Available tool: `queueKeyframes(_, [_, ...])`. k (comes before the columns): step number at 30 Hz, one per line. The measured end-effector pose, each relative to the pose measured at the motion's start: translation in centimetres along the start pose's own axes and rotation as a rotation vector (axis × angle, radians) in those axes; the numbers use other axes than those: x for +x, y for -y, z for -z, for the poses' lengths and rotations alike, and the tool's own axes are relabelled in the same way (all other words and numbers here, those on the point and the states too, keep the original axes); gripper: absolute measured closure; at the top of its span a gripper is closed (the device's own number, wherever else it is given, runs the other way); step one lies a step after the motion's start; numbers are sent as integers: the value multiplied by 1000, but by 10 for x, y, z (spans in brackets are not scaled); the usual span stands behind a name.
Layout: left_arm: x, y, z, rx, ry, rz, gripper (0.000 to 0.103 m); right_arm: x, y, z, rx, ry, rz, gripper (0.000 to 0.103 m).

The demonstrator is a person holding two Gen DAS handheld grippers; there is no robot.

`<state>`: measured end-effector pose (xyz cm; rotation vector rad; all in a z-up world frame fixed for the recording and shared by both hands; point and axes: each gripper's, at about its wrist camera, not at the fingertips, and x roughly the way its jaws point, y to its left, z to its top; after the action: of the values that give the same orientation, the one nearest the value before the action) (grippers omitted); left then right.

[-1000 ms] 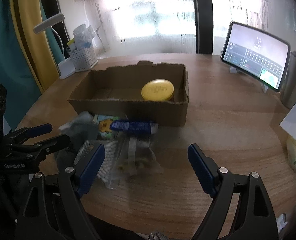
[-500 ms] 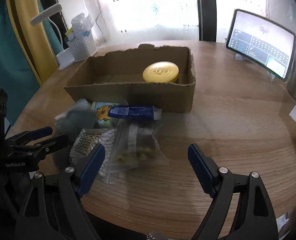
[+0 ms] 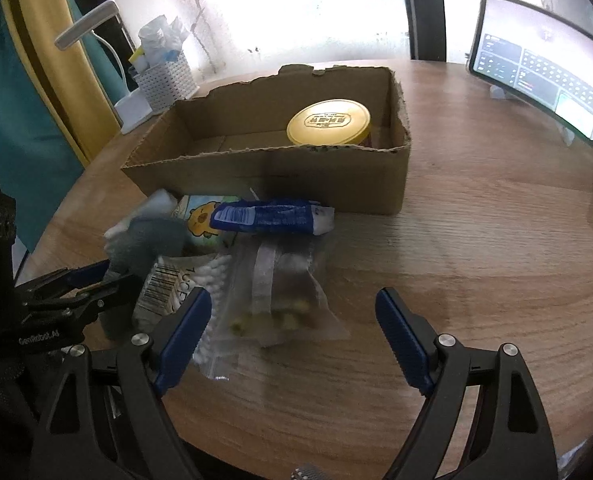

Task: Organize objects
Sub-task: 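Grasp the grey socks with the left tool while the right tool grasps the clear food bag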

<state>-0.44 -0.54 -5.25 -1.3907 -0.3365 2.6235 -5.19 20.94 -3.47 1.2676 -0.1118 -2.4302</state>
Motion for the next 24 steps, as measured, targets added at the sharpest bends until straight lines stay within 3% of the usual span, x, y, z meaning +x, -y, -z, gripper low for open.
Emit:
queueKeyframes(4, [-1, 0, 4, -12, 21, 7, 51, 8, 1, -6, -8, -9, -6, 16])
queueKeyframes(13, [-6, -5, 4, -11, 21, 43, 55, 22, 10, -2, 29, -27, 5, 17])
queueKeyframes(16, [-9, -6, 3, -12, 24, 64, 55, 22, 10, -1, 29, -23, 9, 24])
queueKeyframes(19, [-13, -5, 3, -6, 31, 76, 55, 21, 7, 0, 21, -26, 7, 37])
queueKeyframes(24, [-20, 0, 1, 0, 39, 88, 55, 15, 3, 0, -3, -11, 29, 45])
